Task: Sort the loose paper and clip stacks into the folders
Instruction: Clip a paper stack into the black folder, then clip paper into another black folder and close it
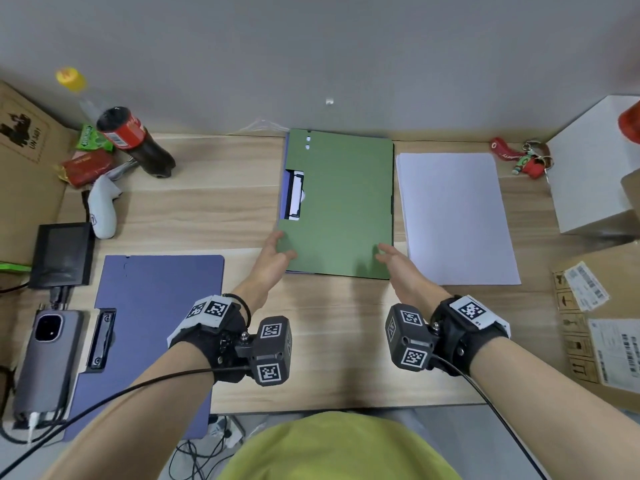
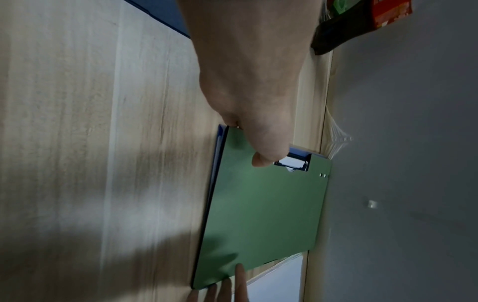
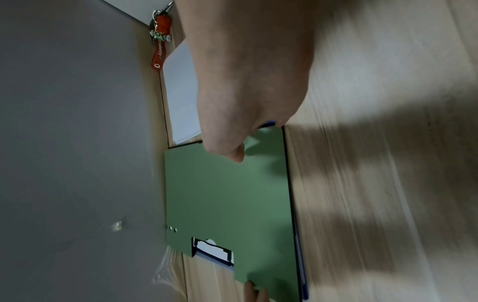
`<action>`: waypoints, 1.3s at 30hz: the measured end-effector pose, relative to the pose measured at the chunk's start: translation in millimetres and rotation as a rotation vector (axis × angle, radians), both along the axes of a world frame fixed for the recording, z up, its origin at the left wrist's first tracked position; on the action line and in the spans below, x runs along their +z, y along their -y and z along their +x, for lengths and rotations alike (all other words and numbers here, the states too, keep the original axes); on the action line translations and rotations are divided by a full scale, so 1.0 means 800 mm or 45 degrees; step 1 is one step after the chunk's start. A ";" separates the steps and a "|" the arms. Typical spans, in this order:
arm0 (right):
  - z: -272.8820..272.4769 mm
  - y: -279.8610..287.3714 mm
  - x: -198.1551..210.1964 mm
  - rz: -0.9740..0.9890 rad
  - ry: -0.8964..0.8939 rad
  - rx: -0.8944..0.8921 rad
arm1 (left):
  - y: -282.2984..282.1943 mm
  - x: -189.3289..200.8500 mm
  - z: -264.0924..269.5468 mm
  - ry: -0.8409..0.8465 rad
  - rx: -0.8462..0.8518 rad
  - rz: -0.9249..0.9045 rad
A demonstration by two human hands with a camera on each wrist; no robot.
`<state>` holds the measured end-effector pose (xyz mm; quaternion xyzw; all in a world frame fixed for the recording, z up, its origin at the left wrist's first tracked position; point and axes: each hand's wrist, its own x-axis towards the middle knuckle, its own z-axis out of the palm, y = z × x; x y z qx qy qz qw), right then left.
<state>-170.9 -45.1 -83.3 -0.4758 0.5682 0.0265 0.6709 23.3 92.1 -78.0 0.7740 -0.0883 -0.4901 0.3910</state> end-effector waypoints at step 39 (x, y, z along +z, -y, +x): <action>0.124 -0.192 0.008 0.189 -0.043 0.491 | -0.280 -0.008 0.075 0.041 -0.077 0.333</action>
